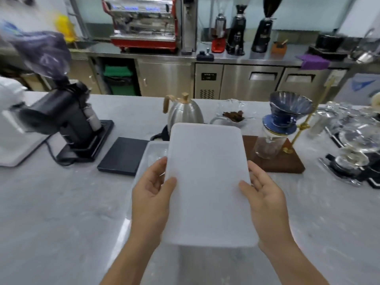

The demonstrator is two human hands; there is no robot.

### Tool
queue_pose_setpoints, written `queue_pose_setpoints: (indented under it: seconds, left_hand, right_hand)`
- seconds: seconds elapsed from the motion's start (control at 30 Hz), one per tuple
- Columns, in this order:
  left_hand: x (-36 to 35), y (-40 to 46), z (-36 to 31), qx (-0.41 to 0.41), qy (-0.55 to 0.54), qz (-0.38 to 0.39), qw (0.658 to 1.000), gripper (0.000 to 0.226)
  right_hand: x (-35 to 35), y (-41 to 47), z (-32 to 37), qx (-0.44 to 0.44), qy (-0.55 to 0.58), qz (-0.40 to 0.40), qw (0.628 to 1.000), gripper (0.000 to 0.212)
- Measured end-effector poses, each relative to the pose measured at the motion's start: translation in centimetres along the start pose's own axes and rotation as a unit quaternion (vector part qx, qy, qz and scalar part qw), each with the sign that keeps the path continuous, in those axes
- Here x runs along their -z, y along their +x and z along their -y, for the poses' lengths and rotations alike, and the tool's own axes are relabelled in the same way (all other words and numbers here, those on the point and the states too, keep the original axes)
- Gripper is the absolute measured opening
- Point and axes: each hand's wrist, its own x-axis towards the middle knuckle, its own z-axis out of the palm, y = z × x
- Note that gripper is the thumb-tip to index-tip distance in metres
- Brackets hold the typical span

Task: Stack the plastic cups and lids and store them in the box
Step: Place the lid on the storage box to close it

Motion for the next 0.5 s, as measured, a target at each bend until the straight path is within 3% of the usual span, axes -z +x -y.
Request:
queue_pose_setpoints:
  seconds: [0.2, 0.5]
  left_hand:
    - [4.5, 3.4, -1.6, -0.034, 0.056, -0.020, 0.998, 0.041]
    - [6.3, 6.7, 0.0, -0.011, 0.116, -0.006, 0.993, 0.047]
  right_hand:
    - [-6.5, 1.1, -0.9, 0.054, -0.081, 0.071, 0.993, 0.048]
    - [-9.9, 2.2, -3.6, 0.045, -0.121, 0.066, 0.989, 0.050]
